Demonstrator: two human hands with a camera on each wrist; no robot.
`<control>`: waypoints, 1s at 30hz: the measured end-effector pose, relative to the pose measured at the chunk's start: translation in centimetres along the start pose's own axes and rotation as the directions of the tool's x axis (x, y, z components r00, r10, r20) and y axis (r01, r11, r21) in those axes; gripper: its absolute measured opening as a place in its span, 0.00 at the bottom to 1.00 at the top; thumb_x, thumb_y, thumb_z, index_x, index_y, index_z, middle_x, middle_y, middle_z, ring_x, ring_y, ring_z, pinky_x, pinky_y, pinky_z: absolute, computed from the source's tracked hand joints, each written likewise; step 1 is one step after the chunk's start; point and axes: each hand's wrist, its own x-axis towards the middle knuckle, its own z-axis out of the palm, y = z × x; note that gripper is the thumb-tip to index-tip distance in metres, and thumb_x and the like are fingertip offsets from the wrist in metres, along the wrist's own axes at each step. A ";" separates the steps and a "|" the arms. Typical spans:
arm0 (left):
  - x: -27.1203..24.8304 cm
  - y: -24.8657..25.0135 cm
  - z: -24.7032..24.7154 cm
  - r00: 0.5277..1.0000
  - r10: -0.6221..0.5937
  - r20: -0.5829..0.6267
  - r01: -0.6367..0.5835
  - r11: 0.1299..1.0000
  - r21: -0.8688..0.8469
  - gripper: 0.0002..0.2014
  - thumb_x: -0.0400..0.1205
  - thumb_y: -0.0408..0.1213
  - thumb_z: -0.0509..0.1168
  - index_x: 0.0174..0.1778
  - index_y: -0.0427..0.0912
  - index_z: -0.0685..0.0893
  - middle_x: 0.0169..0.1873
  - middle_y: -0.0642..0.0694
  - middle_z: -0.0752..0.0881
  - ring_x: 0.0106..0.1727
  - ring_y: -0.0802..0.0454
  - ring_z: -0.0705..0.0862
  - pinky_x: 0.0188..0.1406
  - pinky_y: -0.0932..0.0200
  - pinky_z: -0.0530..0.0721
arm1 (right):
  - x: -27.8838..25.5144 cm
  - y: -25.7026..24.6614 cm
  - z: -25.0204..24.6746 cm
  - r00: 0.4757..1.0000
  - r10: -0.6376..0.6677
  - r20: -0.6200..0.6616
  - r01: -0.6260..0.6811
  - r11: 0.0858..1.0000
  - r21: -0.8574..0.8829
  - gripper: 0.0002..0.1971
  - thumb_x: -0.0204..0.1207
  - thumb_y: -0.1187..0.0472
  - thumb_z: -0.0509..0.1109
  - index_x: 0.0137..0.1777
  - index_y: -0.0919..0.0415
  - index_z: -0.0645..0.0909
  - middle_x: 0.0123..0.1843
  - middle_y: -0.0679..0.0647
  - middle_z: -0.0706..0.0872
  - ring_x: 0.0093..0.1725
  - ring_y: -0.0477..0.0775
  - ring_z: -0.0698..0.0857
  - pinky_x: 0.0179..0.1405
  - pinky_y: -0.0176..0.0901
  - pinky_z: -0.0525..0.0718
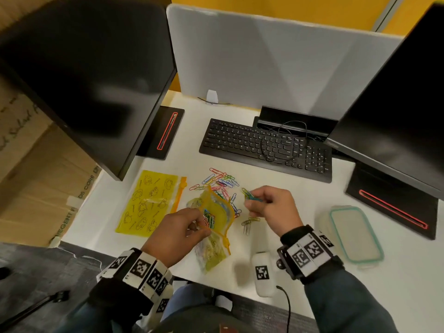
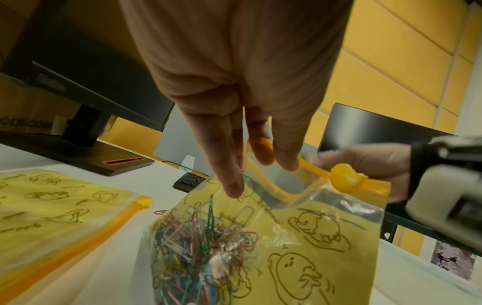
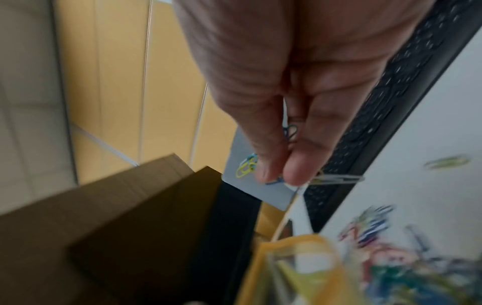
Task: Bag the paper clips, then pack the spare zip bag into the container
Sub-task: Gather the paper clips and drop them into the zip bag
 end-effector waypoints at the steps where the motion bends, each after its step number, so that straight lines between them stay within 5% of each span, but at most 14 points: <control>1: 0.0 0.0 0.1 1.000 0.004 0.000 -0.004 1.000 0.003 0.12 0.73 0.41 0.72 0.32 0.59 0.75 0.35 0.57 0.82 0.46 0.60 0.79 0.37 0.74 0.77 | -0.5 -0.6 0.6 0.998 -0.010 0.059 0.007 0.999 0.049 0.11 0.66 0.77 0.74 0.36 0.61 0.83 0.32 0.57 0.84 0.24 0.45 0.85 0.29 0.34 0.88; 5: 0.1 -0.1 0.1 1.000 0.026 -0.001 -0.026 0.999 0.027 0.08 0.73 0.42 0.72 0.35 0.54 0.78 0.38 0.55 0.83 0.46 0.57 0.80 0.39 0.68 0.78 | -1.4 -1.0 3.3 0.972 -0.067 0.225 0.104 0.982 -0.157 0.13 0.64 0.73 0.77 0.38 0.53 0.84 0.34 0.56 0.85 0.32 0.54 0.84 0.42 0.52 0.88; 8: 0.0 -0.2 0.1 1.000 0.025 -0.010 -0.025 1.000 0.010 0.07 0.73 0.41 0.72 0.35 0.51 0.79 0.39 0.51 0.84 0.44 0.56 0.80 0.42 0.62 0.80 | -1.1 -0.5 3.2 0.979 -0.064 0.193 0.113 0.960 -0.257 0.15 0.66 0.74 0.75 0.41 0.50 0.86 0.37 0.52 0.85 0.32 0.52 0.82 0.37 0.45 0.86; 12: -0.5 -0.6 -0.1 0.999 0.011 -0.039 -0.011 1.000 -0.012 0.08 0.73 0.40 0.73 0.35 0.51 0.79 0.42 0.50 0.86 0.45 0.55 0.81 0.43 0.63 0.80 | 0.0 2.0 0.3 0.998 -0.024 -0.052 0.003 0.930 -0.367 0.11 0.71 0.72 0.71 0.48 0.56 0.84 0.42 0.53 0.84 0.29 0.38 0.84 0.28 0.32 0.85; 13: -0.6 -0.7 -0.1 0.999 0.006 -0.042 -0.006 1.000 -0.015 0.08 0.73 0.41 0.73 0.34 0.51 0.79 0.42 0.50 0.86 0.45 0.55 0.81 0.43 0.64 0.81 | 0.2 2.9 -0.4 0.996 0.033 -0.089 -0.070 0.887 -0.456 0.11 0.70 0.69 0.73 0.50 0.56 0.83 0.44 0.54 0.83 0.34 0.38 0.85 0.33 0.31 0.84; 16: -0.9 -0.8 -0.2 0.999 -0.021 -0.038 0.019 0.999 -0.033 0.08 0.73 0.41 0.73 0.34 0.52 0.79 0.43 0.47 0.87 0.45 0.55 0.82 0.43 0.66 0.82 | 0.3 5.6 -0.4 0.982 0.174 -0.073 -0.173 0.681 -0.711 0.25 0.64 0.59 0.80 0.60 0.60 0.77 0.55 0.56 0.80 0.55 0.56 0.83 0.55 0.41 0.79; 24: -1.1 -1.2 -0.4 0.998 -0.049 -0.027 0.047 0.997 -0.064 0.08 0.72 0.47 0.71 0.37 0.55 0.77 0.49 0.47 0.87 0.47 0.57 0.83 0.45 0.63 0.83 | 3.8 6.1 2.7 0.997 -0.063 0.041 0.072 0.642 -0.763 0.08 0.74 0.67 0.67 0.53 0.62 0.82 0.53 0.62 0.83 0.53 0.63 0.83 0.49 0.44 0.78; 27: -1.2 -1.4 -0.5 0.998 -0.055 -0.035 0.053 0.996 -0.070 0.09 0.72 0.44 0.73 0.38 0.55 0.77 0.48 0.47 0.87 0.47 0.57 0.83 0.44 0.64 0.84 | 5.7 4.7 2.0 0.996 -0.089 0.028 0.077 0.607 -0.791 0.22 0.74 0.58 0.70 0.68 0.56 0.73 0.68 0.60 0.75 0.66 0.62 0.75 0.60 0.51 0.79; 30: -1.2 -1.4 -0.3 0.997 -0.061 -0.044 0.058 0.995 -0.076 0.09 0.72 0.44 0.73 0.38 0.56 0.77 0.48 0.48 0.87 0.47 0.57 0.83 0.43 0.66 0.84 | 6.2 3.9 2.3 0.985 0.032 0.171 0.132 0.501 -0.855 0.39 0.71 0.44 0.70 0.79 0.47 0.56 0.80 0.59 0.59 0.77 0.65 0.61 0.73 0.60 0.70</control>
